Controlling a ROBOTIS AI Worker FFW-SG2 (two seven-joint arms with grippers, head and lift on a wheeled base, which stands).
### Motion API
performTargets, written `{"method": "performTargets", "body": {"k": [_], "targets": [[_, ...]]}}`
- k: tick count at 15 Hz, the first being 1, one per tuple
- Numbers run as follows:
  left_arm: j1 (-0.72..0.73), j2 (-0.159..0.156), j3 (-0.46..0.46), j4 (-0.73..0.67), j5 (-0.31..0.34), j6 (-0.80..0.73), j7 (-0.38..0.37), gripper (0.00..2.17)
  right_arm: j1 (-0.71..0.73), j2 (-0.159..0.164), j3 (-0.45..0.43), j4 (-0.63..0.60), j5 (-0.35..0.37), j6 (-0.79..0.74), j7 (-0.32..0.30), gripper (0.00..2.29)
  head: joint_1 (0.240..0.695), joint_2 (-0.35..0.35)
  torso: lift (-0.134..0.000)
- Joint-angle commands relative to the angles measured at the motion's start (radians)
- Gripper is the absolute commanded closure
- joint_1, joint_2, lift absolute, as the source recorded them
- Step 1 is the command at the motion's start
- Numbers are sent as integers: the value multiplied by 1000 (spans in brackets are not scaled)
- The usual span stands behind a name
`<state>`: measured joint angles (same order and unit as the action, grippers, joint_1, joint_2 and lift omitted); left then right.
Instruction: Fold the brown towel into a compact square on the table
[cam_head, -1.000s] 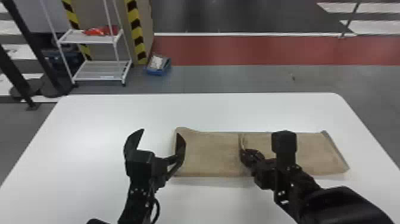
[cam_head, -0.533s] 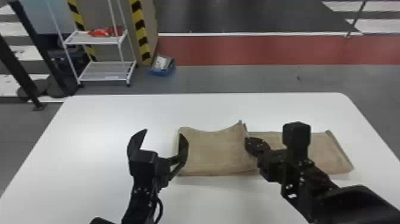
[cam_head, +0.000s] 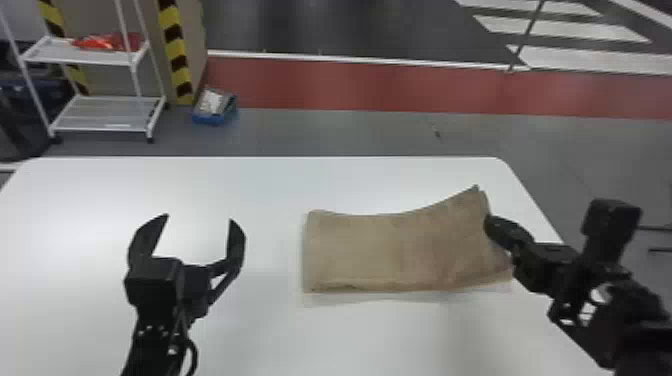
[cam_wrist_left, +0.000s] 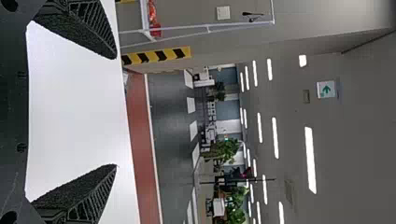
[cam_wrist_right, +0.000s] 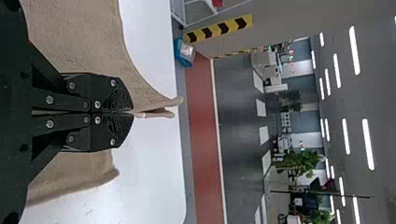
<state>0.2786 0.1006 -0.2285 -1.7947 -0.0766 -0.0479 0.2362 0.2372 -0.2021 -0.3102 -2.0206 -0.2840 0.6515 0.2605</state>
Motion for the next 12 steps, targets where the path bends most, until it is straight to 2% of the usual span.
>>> {"method": "performTargets", "body": {"k": [1, 3, 7, 12], "targets": [[-1, -1, -6, 1, 0, 1, 0, 39, -39, 3, 23, 83, 75, 17, 20, 1531, 695, -207, -114], [-2, -1, -14, 1, -8, 1, 2, 39, -52, 4, 40, 83, 75, 14, 20, 1534, 695, -216, -114], [-4, -1, -9, 8, -8, 1, 3, 39, -58, 1, -10, 22, 48, 44, 42, 1531, 695, -210, -114], [-2, -1, -12, 17, -9, 4, 0, 39, -65, 1, -3, 128, 94, -23, 40, 1531, 695, -231, -114]]}}
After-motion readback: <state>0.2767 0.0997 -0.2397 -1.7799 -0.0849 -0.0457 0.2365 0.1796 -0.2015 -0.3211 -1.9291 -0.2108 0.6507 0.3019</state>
